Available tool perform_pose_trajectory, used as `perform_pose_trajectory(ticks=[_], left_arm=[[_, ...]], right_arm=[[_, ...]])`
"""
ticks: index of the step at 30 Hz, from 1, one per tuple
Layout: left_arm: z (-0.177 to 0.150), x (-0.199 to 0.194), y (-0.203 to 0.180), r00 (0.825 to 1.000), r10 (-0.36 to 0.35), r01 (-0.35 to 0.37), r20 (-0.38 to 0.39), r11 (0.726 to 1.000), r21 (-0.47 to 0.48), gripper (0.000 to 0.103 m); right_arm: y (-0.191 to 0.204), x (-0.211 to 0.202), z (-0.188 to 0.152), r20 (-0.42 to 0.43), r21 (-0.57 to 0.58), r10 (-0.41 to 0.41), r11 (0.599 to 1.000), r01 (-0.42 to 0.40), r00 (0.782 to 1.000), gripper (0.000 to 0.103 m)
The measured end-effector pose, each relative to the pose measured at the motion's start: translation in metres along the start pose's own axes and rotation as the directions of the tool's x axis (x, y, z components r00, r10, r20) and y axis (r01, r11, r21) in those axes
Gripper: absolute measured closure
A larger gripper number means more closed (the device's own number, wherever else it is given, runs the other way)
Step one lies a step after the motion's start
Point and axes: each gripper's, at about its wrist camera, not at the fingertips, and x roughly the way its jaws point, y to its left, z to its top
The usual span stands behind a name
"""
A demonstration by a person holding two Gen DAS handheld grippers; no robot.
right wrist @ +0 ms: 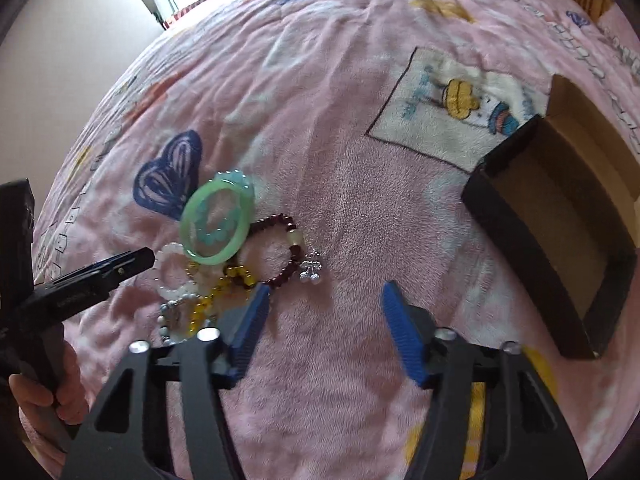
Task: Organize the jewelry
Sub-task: 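Move both grippers down toward the jewelry pile, then grasp the white bead bracelet with the left gripper while the right grasps the silver charm earring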
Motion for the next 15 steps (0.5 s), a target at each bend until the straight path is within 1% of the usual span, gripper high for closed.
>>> perform_pose_trajectory(ticks=[2,3,6,11,12,13,15], left_arm=[[0.002,0.005,-0.001,1.000,-0.012,0.012,-0.011,1.000,-0.005,0.064],[0.002,0.008,-0.003,1.000,-0.011,0.011,-0.012,1.000,0.001,0.064],[0.002,0.012,-0.008,1.000,0.025,-0.025,-0.014,0.999,0.032,0.064],[-0.001,0.013,-0.010,0.999,0.044,-0.043,-0.012,0.998,0.039,0.065],[-0.002,0.013,-0.011,0.999,0.049,-0.048,-0.009,0.998,0.042,0.069],[-0.003,0.013,-0.012,0.999,0.049,-0.048,-0.008,0.998,0.042,0.078],[-0.003,0.013,-0.012,0.999,0.054,-0.054,0.002,0.998,0.024,0.084]], right_arm=[[-0.003,0.009,0.003,-0.014,0.009,0.036,0.999,-0.036,0.999,0.062],[-0.004,0.012,0.004,-0.019,0.004,0.037,0.999,-0.037,0.999,0.062],[-0.007,0.016,0.007,-0.011,0.010,0.043,0.999,-0.043,0.999,0.062],[-0.003,0.015,0.007,0.000,-0.007,0.048,0.999,-0.048,0.999,0.063],[-0.001,0.016,0.007,-0.002,-0.017,0.049,0.999,-0.049,0.999,0.063],[0.000,0.018,0.007,-0.006,-0.020,0.047,0.999,-0.047,0.999,0.066],[0.003,0.024,0.007,-0.010,-0.020,0.037,0.999,-0.037,0.999,0.070]])
